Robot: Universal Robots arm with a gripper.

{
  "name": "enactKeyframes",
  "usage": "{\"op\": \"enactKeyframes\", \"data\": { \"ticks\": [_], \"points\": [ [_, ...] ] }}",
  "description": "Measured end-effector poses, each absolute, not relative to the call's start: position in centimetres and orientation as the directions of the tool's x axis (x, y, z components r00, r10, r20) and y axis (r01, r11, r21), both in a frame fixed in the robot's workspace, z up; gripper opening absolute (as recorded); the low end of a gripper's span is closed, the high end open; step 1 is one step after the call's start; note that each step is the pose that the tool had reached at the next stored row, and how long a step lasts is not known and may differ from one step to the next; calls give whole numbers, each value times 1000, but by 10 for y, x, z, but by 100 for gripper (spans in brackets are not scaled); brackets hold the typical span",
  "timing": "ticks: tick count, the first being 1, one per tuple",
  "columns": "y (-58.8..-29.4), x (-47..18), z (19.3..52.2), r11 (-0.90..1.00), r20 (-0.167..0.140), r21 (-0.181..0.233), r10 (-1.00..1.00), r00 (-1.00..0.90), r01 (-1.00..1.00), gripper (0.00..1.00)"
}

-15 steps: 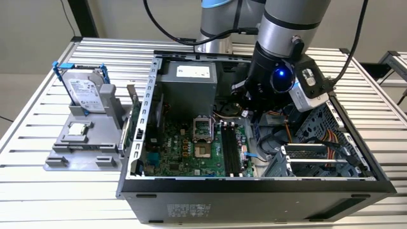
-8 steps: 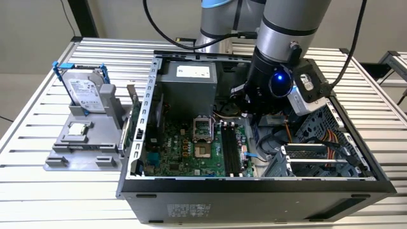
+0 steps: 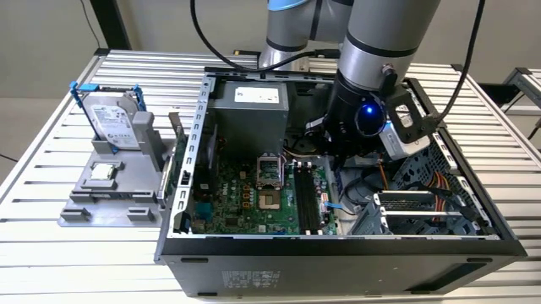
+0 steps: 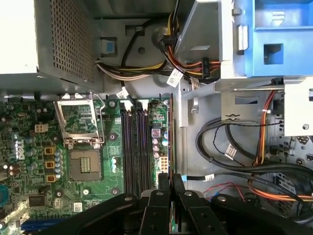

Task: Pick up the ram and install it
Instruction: 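Insert the ram into the slot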

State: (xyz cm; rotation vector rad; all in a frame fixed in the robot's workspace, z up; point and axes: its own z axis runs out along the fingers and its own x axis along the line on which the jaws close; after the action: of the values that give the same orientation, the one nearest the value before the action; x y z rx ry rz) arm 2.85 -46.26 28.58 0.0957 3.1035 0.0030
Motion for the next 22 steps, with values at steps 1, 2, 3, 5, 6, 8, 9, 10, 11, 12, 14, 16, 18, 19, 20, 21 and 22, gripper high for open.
{"op": "enactKeyframes", "data": {
  "ticks": [1,2,3,5,6,8,9,10,11,12,14,16,18,19,20,21,22],
  "points": [
    [-463,28,285,998,-36,3,62,-997,62,0],
    [-463,28,284,998,-36,3,62,-997,62,0],
    [-463,28,284,998,-36,2,62,-997,62,0],
    [-463,28,282,998,-36,2,62,-997,62,0],
    [-463,28,281,998,-36,2,62,-997,62,0],
    [-463,28,279,998,-36,1,62,-997,62,0],
    [-463,28,278,998,-37,1,62,-997,62,0],
    [-463,28,277,998,-37,1,62,-997,62,0],
    [-463,28,275,998,-37,0,62,-997,62,0],
    [-463,28,274,998,-37,0,62,-997,62,0],
    [-463,28,272,998,-37,-2,62,-997,62,0],
    [-463,28,270,998,-37,-2,62,-997,62,0],
    [-463,28,268,998,-37,-3,62,-997,62,0],
    [-464,28,267,998,-37,-3,62,-997,62,0],
    [-464,28,266,998,-37,-4,62,-997,62,0],
    [-464,28,265,998,-37,-4,61,-997,62,0],
    [-464,28,264,998,-37,-4,61,-997,62,0]
  ]
}}
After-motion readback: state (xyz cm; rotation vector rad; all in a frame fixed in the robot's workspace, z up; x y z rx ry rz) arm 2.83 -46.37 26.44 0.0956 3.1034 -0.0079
